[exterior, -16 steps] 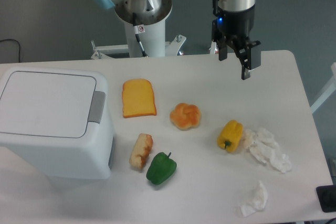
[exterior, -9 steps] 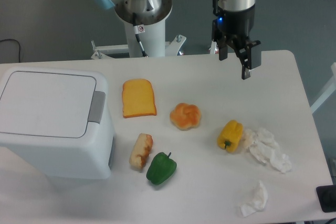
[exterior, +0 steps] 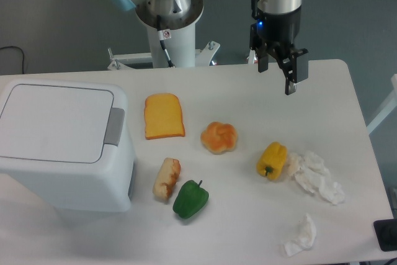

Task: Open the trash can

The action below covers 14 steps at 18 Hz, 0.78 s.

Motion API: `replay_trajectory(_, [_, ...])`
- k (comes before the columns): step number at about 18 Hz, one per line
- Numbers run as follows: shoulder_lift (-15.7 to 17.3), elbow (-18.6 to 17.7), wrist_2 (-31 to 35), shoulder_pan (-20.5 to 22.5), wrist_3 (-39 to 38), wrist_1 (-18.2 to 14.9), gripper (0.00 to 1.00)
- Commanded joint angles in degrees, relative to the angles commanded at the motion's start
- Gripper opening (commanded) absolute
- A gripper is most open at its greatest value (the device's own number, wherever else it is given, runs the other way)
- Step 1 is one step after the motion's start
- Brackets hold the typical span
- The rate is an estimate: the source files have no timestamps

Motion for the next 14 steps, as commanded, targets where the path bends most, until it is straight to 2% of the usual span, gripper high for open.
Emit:
replay_trajectory(4, [-0.8, 1.1, 0.1, -2.0, -5.5, 0.2, 1.00])
replay_trajectory(7, [-1.3, 2.5, 0.0, -2.5, -6.5, 0.2, 1.00])
replay_trajectory(14, [-0.4, 2.6, -2.3, -5.3, -9.0, 0.2, 1.00])
